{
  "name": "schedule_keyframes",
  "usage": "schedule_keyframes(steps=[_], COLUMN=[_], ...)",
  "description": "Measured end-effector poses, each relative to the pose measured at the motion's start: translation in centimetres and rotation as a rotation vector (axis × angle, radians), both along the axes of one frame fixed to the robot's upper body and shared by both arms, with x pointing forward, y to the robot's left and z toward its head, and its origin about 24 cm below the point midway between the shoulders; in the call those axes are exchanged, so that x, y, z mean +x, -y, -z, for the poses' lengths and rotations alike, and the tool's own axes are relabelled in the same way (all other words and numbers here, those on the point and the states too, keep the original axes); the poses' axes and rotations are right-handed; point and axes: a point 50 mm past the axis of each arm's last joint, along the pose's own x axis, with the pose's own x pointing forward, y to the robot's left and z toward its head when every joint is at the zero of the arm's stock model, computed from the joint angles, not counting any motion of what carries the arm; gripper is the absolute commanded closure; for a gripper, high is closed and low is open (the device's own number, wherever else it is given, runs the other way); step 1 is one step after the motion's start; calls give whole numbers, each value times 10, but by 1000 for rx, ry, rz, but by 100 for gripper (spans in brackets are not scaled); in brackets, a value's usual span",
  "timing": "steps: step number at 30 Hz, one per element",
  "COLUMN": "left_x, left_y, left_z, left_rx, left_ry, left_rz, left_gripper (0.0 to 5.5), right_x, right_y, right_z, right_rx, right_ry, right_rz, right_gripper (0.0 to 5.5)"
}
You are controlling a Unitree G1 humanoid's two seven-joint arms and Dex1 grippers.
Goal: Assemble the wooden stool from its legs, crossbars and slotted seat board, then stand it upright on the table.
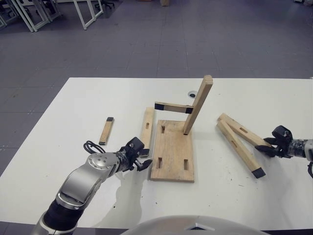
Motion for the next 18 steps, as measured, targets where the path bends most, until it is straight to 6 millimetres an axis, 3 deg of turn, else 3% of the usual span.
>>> schedule_keyframes(steps=[4, 7, 9, 11, 15, 18], left_x=[1, 5, 7, 10, 19, 29], left_y=[-2, -8, -10, -11, -11, -3], left_z=[-2, -11, -23, -41, -89, -110], left_rx=[-15, -65, -170, -297, -645, -899], left_ry=[-1, 12, 11, 17, 34, -14], left_rz=[-19, -60, -69, -45, 107, 222], left_gripper=[132, 132, 132, 132, 132, 132], right_x=[6, 25, 32, 29, 2, -20], right_y=[15, 12, -14, -41, -97, -127], right_z=[-3, -45, -76, -91, -119, -145], right_rx=[-47, 33, 187, 363, 805, 1051], right_ry=[135, 386, 517, 548, 437, 330], right_rz=[238, 364, 325, 263, 39, -178], right_gripper=[347, 347, 347, 347, 347, 347])
